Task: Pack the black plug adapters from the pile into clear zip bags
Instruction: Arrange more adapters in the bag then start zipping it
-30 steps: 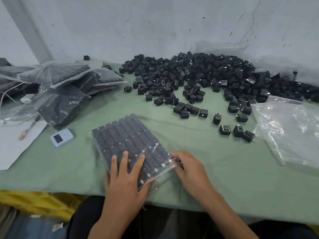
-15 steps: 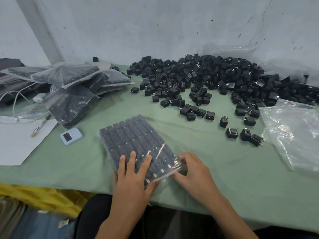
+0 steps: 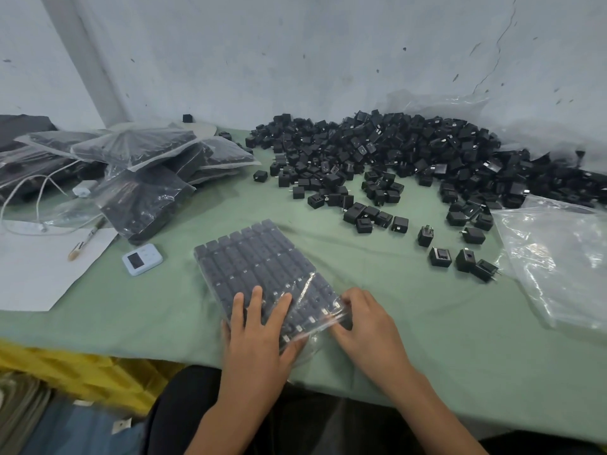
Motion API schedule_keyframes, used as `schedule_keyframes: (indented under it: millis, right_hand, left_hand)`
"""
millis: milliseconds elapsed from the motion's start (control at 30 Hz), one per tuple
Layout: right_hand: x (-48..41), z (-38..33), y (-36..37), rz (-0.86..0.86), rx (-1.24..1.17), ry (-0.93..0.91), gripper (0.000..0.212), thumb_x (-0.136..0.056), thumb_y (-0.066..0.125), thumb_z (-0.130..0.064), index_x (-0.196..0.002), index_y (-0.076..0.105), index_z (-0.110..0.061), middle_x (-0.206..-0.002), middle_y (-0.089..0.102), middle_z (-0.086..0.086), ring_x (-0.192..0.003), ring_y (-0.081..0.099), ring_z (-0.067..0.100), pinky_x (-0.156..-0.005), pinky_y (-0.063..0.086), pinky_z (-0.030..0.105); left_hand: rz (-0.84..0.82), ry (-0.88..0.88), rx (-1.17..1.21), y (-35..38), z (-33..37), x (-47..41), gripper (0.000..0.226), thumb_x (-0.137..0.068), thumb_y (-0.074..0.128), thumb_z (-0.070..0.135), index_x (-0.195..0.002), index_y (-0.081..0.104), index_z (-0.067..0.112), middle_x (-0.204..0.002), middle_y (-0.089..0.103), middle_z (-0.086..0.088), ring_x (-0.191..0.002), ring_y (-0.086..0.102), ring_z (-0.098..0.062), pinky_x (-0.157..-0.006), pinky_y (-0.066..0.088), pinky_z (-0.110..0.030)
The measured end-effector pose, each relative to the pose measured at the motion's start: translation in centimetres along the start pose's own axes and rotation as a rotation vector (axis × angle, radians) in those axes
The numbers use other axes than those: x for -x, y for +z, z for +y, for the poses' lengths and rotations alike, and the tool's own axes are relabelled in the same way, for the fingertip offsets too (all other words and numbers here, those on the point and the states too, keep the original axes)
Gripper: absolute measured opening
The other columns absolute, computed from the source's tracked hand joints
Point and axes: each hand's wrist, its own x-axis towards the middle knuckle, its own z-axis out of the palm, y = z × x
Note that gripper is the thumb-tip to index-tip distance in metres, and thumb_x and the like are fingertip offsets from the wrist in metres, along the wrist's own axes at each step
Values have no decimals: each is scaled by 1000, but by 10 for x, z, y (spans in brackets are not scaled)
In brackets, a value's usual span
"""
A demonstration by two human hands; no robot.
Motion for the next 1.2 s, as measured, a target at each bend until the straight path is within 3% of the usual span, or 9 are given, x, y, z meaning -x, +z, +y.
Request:
schedule_keyframes:
  millis: [133,467,600,667,733,867,1000,1100,1200]
  right_hand:
    - [6,3,-3,-9,-44,-39,37,-84,65,-53,-108,54,-27,-100,52,-13,-91,52,6,-81,46,25]
    - [0,-4,-1,0,18,43,40,-82,59,-63,-102,50,-29,-96,51,-15,-86,51,6,-77,46,27]
    - [2,10,-29,-271,-157,7,50,-84,71,-45,-130,55,-35,-112,49,-20,-96,53,-6,-88,44,13]
    - [-4,24,-53,-329,-149,38,48,-85,73,-39,-131,58,-35,-112,54,-20,-87,57,-9,-84,45,11]
    - [-19,41,-77,-182,-45,109,37,-88,71,-33,-124,64,-32,-111,61,-16,-79,60,-1,-86,49,23]
    - [-61,76,-109,141,205,263,34,-94,60,-25,-128,60,-19,-124,56,8,-95,62,28,-91,48,38]
    - [-88,98,-109,-4,383,448,43,-99,49,-35,-138,47,-18,-129,49,18,-110,56,42,-92,46,46]
    - [-86,104,-98,-2,407,421,30,-100,46,-28,-129,49,-21,-123,44,15,-97,53,40,-81,46,44]
    - [-78,111,-92,31,343,406,33,-100,48,-26,-133,44,-25,-125,40,14,-88,53,37,-77,45,41]
  left_hand:
    - [8,4,39,-1,-1,1,76,-90,47,68,-156,18,44,-167,4,-5,-153,-6,-33,-122,16,-53]
    - [6,-13,4,-3,2,2,75,-91,44,69,-155,13,46,-168,1,-3,-153,-9,-30,-123,16,-50]
    - [-15,-40,50,-6,-2,2,77,-86,41,77,-153,12,53,-167,-4,5,-153,-13,-23,-123,14,-50]
    - [-1,-44,63,-7,-3,5,75,-84,43,78,-151,19,54,-167,3,7,-153,-8,-20,-121,14,-50]
    - [54,-22,78,-11,-1,10,66,-84,55,72,-145,39,50,-163,25,4,-152,12,-21,-117,21,-51]
    - [263,60,91,-13,8,19,39,-81,57,56,-108,72,33,-125,64,1,-120,60,-27,-97,40,-49]
    - [364,139,109,-13,11,22,26,-72,81,29,-96,70,30,-100,61,7,-93,61,-23,-84,40,-40]
    - [327,172,108,-17,13,20,45,-61,90,11,-97,69,28,-91,57,8,-83,55,-21,-77,39,-35]
    - [296,225,114,-21,15,16,41,-67,89,16,-101,69,26,-86,57,6,-75,55,-22,-69,47,-38]
